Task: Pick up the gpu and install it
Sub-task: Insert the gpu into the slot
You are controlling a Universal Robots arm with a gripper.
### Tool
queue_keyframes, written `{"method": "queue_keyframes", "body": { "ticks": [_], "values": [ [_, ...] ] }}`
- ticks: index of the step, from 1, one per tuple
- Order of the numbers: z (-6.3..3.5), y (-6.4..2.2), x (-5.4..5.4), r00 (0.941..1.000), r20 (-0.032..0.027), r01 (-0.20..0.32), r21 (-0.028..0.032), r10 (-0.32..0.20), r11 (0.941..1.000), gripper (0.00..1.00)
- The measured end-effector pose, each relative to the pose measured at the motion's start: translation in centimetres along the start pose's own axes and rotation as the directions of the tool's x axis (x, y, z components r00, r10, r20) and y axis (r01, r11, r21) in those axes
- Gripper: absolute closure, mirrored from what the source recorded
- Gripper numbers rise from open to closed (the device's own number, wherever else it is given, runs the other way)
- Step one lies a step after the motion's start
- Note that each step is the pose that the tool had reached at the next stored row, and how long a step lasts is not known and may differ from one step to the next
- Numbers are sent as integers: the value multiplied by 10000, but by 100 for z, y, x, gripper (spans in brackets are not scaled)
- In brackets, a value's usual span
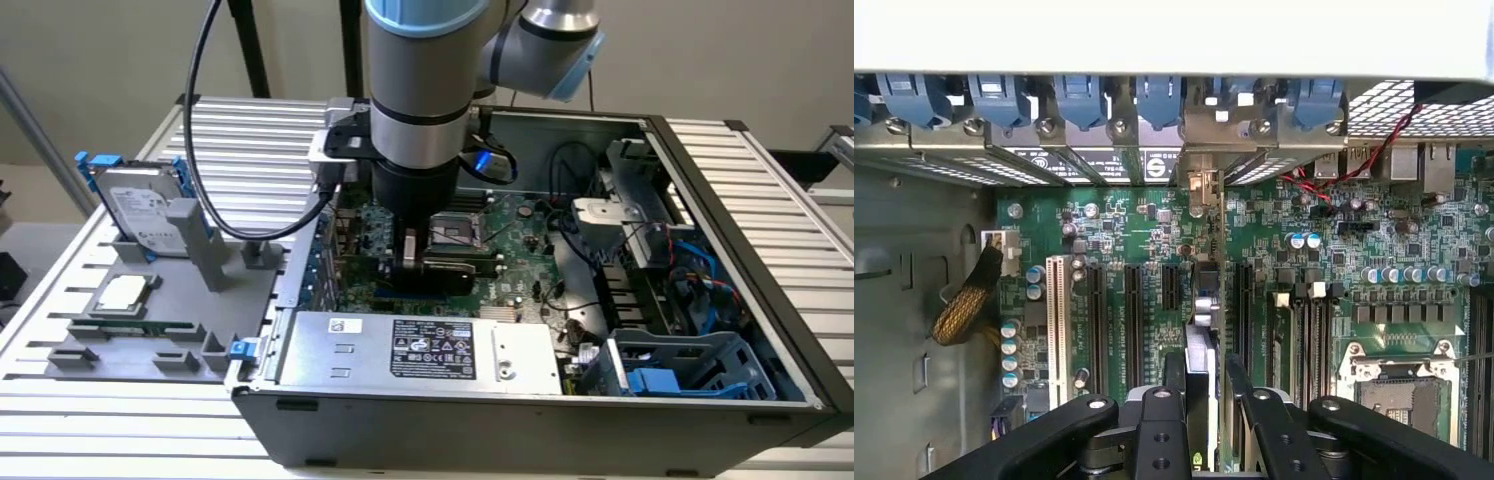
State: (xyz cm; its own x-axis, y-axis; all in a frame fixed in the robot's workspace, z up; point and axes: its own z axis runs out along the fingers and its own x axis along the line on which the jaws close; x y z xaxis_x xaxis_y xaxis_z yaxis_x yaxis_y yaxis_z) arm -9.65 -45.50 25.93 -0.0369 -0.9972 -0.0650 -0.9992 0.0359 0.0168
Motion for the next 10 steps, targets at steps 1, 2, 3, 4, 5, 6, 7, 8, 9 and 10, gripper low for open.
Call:
{"method": "queue_keyframes", "body": {
  "ticks": [1,2,3,4,5,6,7,8,9,10],
  "values": [
    [0,0,0,10000,0,0,-2,0,10000,100],
    [0,0,0,10000,0,-1,-4,1,10000,100],
    [0,0,0,10000,0,-1,-5,1,10000,100],
    [0,0,0,10000,0,-1,-6,1,10000,100],
    [0,0,0,10000,2,-1,-5,1,10000,100],
    [-1,0,-1,10000,2,0,-6,0,10000,100],
    [-2,0,-1,10000,3,-1,-7,1,10000,100],
    [-3,-1,-2,10000,2,-1,-8,1,10000,100],
    [-4,-1,-2,10000,0,-1,-9,1,10000,100],
    [-4,-1,-4,10000,0,0,-10,0,10000,100]
  ]
}}
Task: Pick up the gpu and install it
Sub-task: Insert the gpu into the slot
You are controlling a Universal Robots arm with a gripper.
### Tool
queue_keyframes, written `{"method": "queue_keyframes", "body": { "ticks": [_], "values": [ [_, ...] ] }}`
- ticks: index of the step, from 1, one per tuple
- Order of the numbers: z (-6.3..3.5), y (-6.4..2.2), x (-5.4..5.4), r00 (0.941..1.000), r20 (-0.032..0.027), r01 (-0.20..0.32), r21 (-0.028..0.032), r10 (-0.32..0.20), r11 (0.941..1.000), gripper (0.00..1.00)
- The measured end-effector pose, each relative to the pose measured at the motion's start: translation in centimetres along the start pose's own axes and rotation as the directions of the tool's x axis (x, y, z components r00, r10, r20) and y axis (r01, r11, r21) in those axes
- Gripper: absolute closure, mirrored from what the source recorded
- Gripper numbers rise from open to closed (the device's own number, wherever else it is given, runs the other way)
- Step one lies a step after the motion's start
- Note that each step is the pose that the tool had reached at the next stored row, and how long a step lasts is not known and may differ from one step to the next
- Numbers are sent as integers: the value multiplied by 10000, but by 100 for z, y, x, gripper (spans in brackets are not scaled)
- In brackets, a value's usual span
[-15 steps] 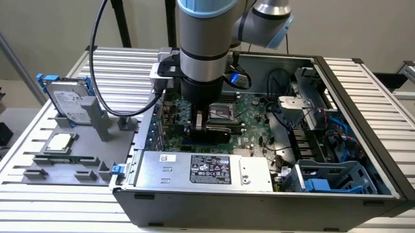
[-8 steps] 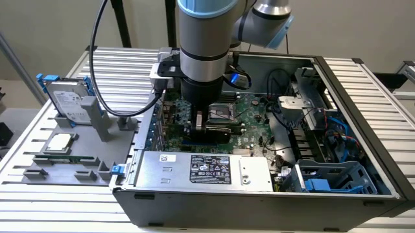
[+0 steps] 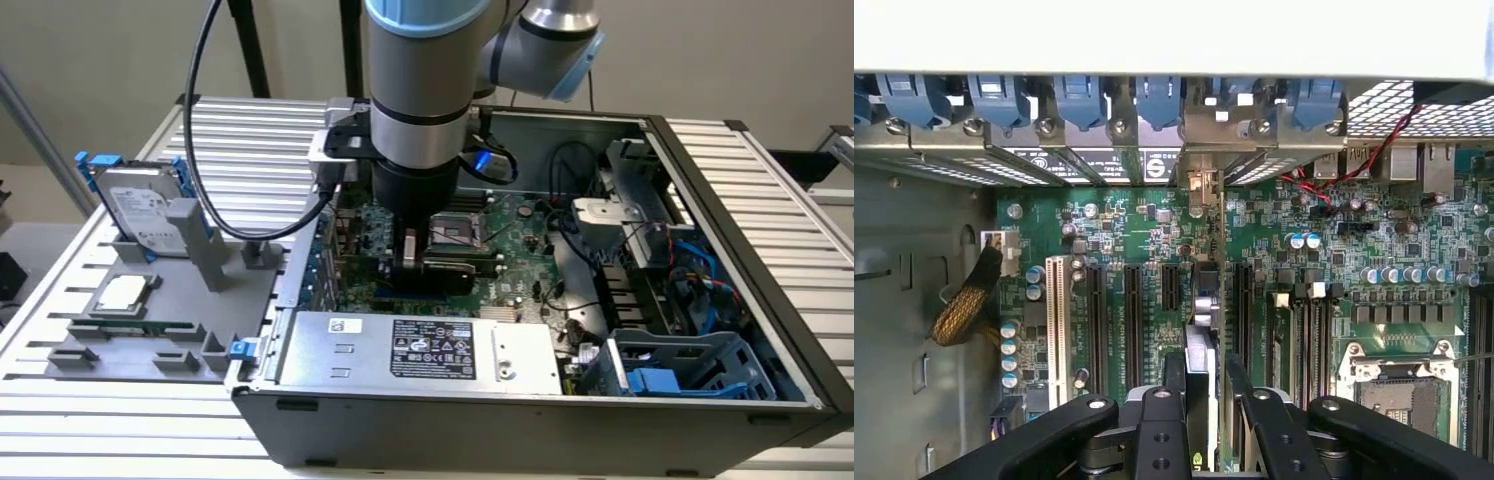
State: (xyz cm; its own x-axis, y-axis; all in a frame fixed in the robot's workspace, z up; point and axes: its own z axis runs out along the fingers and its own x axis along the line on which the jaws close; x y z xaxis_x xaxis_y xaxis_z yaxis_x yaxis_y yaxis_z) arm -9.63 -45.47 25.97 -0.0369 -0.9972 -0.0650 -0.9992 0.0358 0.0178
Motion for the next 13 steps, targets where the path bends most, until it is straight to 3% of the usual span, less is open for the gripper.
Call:
{"method": "queue_keyframes", "body": {
  "ticks": [13],
  "values": [
    [3,1,-33,10000,-24,-2,-7,2,10000,100]
  ]
}}
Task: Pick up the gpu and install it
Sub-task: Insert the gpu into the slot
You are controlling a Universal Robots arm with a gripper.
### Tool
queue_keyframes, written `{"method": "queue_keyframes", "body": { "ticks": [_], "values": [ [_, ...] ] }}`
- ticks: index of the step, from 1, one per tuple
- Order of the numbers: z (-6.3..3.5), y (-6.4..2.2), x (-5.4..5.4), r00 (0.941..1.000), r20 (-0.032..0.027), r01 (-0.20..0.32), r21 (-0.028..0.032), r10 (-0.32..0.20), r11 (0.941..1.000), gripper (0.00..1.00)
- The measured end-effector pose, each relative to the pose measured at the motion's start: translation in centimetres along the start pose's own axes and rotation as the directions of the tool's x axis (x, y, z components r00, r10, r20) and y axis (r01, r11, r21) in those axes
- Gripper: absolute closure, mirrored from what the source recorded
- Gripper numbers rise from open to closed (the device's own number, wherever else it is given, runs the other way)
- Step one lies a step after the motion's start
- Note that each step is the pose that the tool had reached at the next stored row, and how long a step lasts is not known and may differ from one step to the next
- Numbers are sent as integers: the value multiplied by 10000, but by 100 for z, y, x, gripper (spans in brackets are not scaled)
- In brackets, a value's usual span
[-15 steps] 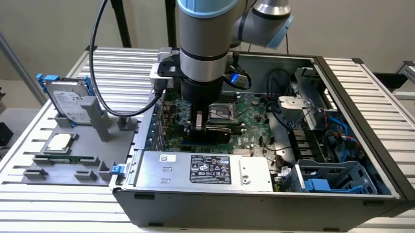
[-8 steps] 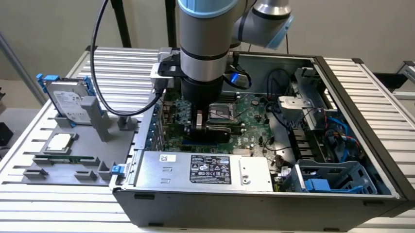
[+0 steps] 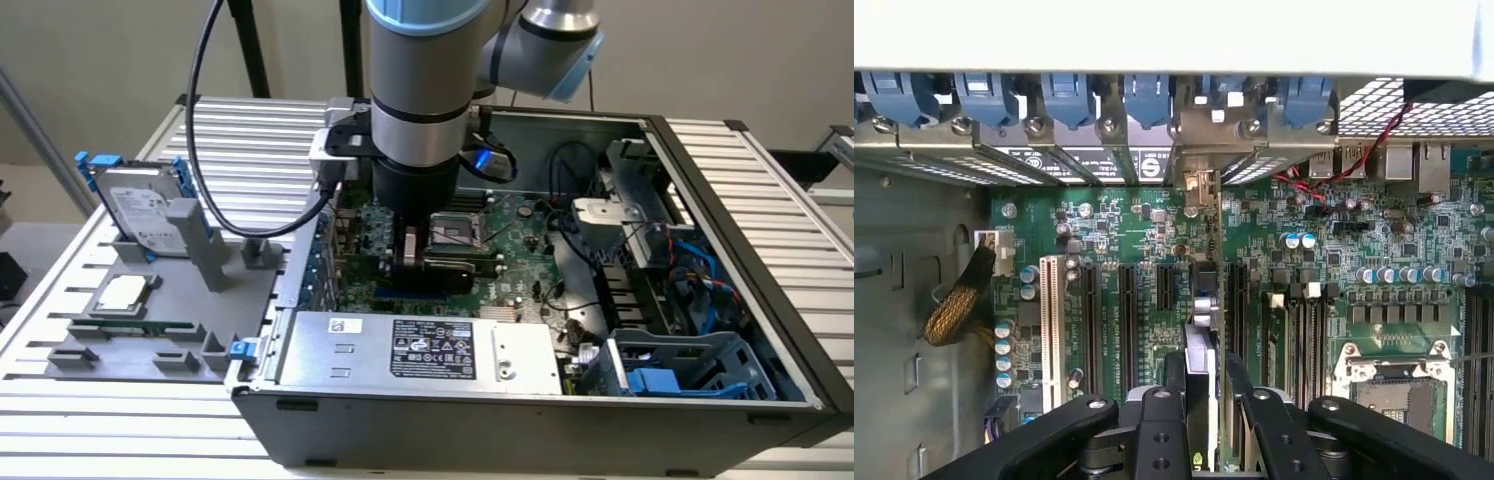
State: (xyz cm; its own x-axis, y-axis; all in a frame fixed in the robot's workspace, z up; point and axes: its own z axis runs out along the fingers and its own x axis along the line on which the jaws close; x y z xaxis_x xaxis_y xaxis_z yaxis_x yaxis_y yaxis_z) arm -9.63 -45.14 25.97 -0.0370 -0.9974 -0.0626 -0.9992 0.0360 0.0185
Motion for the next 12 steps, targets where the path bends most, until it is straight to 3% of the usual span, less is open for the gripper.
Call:
{"method": "queue_keyframes", "body": {
  "ticks": [12],
  "values": [
    [13,0,1,9999,-106,-5,-47,5,10000,100]
  ]
}}
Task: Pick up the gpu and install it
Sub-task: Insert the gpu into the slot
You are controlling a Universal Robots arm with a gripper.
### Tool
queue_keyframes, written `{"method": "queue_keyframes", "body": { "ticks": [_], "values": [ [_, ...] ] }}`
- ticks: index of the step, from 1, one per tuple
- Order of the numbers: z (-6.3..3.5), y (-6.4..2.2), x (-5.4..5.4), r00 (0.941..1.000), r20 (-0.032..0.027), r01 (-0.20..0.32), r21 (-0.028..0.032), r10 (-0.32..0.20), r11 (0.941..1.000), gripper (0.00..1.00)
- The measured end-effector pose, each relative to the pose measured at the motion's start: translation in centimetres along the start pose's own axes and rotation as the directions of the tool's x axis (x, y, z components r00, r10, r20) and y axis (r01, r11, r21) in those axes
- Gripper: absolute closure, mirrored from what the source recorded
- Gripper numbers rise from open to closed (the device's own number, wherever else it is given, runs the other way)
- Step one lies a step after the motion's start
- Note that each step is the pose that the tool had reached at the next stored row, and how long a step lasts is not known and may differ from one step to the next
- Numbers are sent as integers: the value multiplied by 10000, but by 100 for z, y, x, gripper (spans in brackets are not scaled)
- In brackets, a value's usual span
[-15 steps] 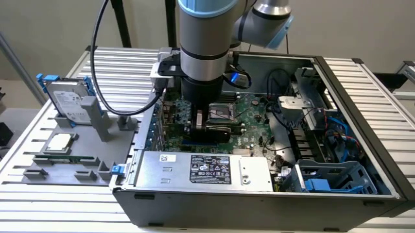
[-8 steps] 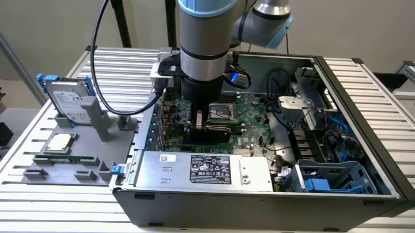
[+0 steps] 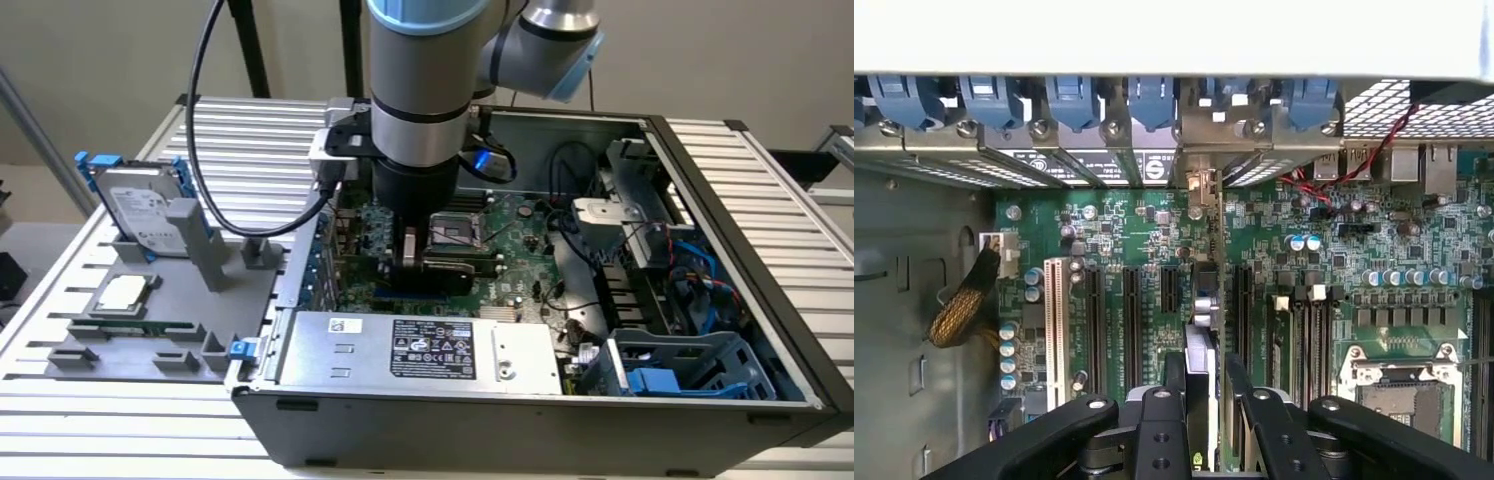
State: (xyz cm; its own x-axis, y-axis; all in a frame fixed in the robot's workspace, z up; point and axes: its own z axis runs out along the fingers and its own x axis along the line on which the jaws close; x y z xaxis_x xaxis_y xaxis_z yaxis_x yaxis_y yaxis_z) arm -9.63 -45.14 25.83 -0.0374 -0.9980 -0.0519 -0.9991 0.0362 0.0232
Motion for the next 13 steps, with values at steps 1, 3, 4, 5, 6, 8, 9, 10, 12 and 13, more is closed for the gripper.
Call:
{"method": "queue_keyframes", "body": {
  "ticks": [1,3,4,5,6,8,9,10,12,13],
  "values": [
    [4,0,0,10000,1,0,1,0,10000,100],
    [9,-1,0,10000,0,0,0,0,10000,100],
    [11,-2,-1,10000,-1,0,0,0,10000,100],
    [13,-3,-3,10000,-1,0,0,0,10000,100],
    [14,-3,-7,10000,-2,1,0,-1,10000,100],
    [15,-2,-18,10000,-4,-1,0,1,10000,100],
    [16,-3,-21,10000,-2,1,0,-1,10000,100],
    [16,-3,-22,10000,0,2,0,-2,10000,100],
    [17,-2,-23,10000,1,0,1,0,10000,100],
    [17,-2,-24,10000,1,0,1,0,10000,100]
  ]
}}
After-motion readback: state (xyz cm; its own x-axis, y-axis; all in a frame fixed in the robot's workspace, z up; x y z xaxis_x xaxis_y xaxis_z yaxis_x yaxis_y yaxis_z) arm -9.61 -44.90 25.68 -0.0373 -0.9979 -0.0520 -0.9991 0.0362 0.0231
